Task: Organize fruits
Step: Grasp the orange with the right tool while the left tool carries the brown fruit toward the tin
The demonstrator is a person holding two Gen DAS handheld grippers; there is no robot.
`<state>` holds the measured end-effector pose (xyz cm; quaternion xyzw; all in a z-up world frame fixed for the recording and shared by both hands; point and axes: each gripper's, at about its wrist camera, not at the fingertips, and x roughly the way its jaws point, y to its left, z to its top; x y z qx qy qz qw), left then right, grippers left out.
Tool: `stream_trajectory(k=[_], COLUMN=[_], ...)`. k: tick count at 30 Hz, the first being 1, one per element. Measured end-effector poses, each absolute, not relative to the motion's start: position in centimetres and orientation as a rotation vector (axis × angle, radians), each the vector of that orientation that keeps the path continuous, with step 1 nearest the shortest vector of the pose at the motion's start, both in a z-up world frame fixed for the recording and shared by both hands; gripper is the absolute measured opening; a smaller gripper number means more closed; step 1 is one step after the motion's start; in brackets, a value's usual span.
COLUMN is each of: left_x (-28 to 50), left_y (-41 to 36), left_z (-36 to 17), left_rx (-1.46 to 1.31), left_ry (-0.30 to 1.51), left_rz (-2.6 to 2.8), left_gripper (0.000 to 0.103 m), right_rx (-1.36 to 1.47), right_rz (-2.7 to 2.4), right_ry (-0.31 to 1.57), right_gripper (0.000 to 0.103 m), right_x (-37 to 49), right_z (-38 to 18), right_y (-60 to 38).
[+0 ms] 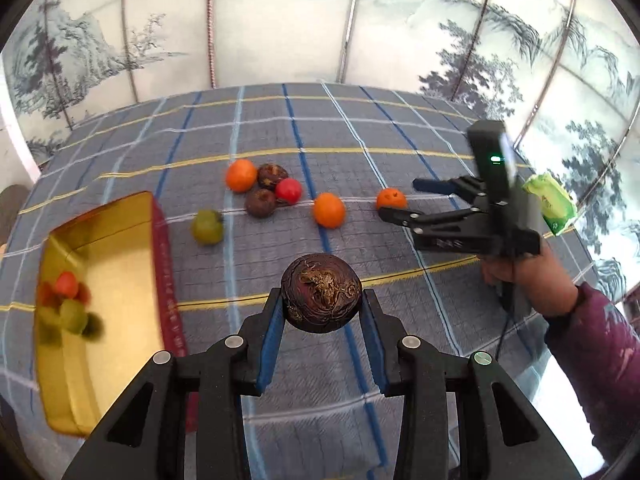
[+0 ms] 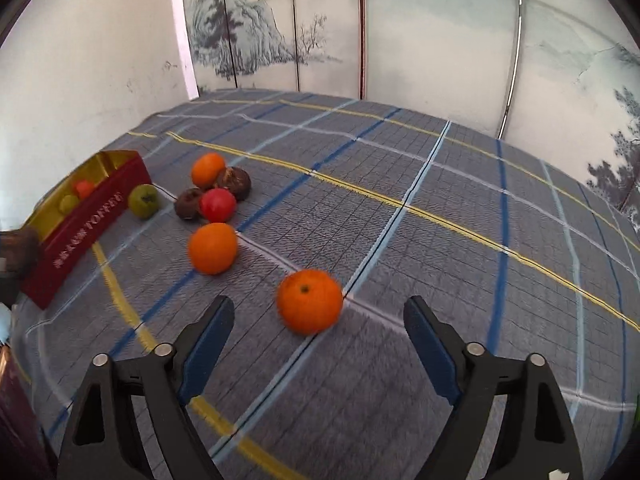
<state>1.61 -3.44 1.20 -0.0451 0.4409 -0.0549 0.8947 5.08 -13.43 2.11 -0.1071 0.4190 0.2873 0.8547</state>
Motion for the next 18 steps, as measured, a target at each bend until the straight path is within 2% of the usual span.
stream_trajectory(k=[1,3,4,5,6,18], left_x=[1.1,0.4,0.1,-0.3,-0.6,-3.4], left_y=[-3.0,-2.2,-1.9,-1.4,-0.8,5.6], left_z=[1.5,1.8,1.9,1.9,1.9,-0.7], left_rx=[-0.094,-0.100,-0.103,-0.106,-0.108,-0.088], left_ry=[0.907,0.900,0.898,0.895,0.893,0.895], left_rz=[-0.102,-0.079,-0.069,-0.053,-0.031,0.192], left_gripper=[0.039,0.039,0.039,0.039,0.039,0.039], right_rx=[-0.223,-0.226,-0.226,-0.215,-0.201,0.036], right_rz=[0.604,0.598,0.597,0.606,0.608,0.493], right_ry=[0.897,0.938,0.963,0.961,0.966,0.977], right_gripper=[0.075,0.050,0.046,0.037,0.034,0.033], right_x=[5.4,6.1,6.2,6.1,6.0,3.5], right_z=[1.9,1.2,0.9,1.0,1.0,1.3], right_y=[-13.2,-12.9,-12.7,-12.7,-12.7,-16.5])
